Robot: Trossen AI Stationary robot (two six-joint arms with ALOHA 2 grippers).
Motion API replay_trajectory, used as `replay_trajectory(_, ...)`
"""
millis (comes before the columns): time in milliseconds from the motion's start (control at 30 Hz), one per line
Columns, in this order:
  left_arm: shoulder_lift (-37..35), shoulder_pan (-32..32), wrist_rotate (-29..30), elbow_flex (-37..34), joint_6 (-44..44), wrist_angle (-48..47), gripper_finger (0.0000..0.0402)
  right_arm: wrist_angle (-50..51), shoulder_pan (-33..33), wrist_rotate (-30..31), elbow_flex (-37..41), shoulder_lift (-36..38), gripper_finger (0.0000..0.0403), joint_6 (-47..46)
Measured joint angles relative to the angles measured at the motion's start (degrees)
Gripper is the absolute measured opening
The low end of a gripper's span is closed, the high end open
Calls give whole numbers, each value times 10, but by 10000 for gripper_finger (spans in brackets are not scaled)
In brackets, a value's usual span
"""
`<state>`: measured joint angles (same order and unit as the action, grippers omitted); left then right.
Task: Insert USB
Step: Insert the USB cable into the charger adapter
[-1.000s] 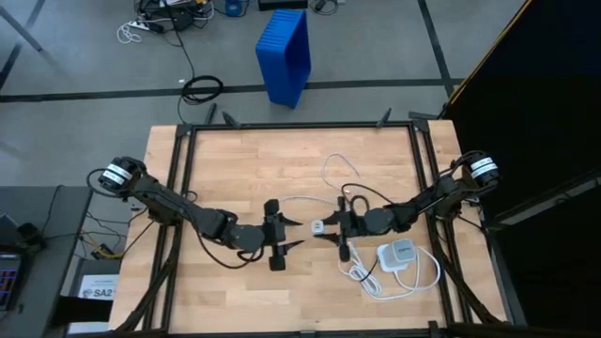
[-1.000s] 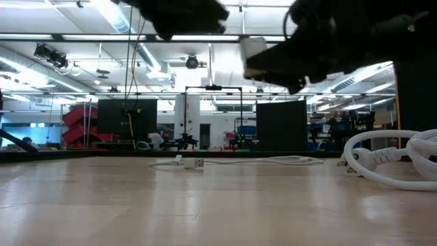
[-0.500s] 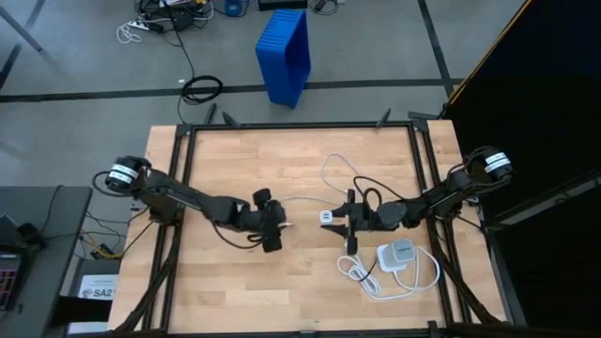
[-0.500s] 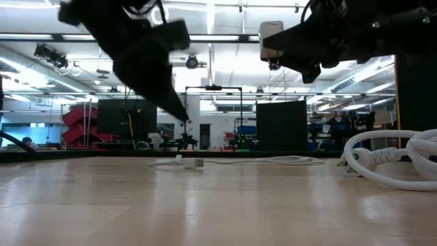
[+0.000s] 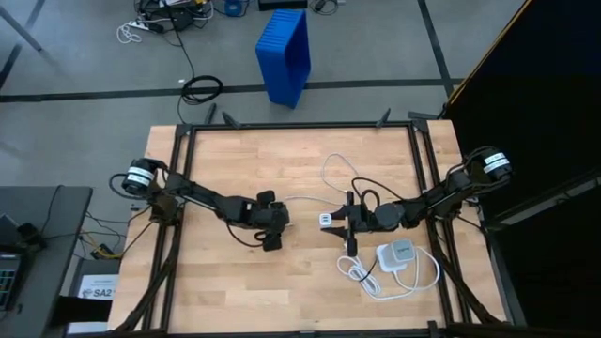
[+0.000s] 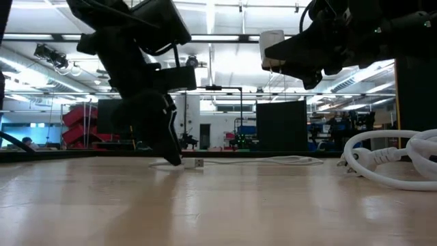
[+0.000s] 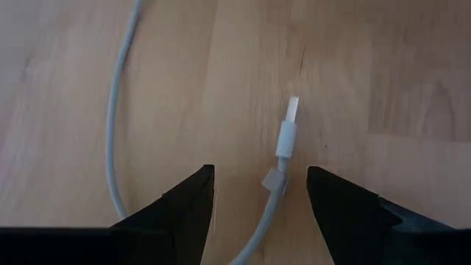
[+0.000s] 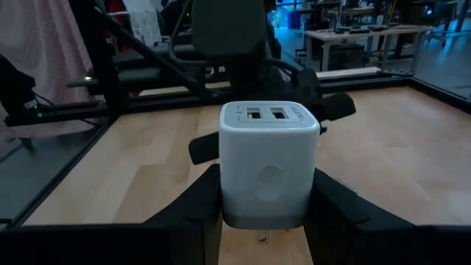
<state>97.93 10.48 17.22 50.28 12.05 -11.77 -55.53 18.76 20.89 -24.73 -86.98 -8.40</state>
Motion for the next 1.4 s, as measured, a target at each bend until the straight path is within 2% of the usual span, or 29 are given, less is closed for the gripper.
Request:
replay_trajectory(367,4,0,0,0,0,-6,204,7,0,-1,0,0,112,-19)
replay_trajectory(533,4,-1,0,0,-11,3,203,69,-14,-1,-3,0,112,-56)
replay_trajectory(667,4,-2,0,0,-10,5,203,231,-39,-28,-38,0,112,-114)
replay_trajectory(733,4,-2,0,0,-10,7,203,350,-55,-54,-76,0,112,-135)
replay_trajectory(867,4,-2,0,0,-9,18,203,613,-76,-65,-171,0,112,-146)
replay_trajectory(1000,4,-2,0,0,-9,18,203,816,-95,-111,-251,0,112,-147)
replay_trajectory(1167,4,-1,0,0,-9,18,203,908,-120,-179,-266,-1,112,-153)
replay_trajectory(1400,4,2,0,0,4,31,203,952,-130,-172,-259,-44,112,-156)
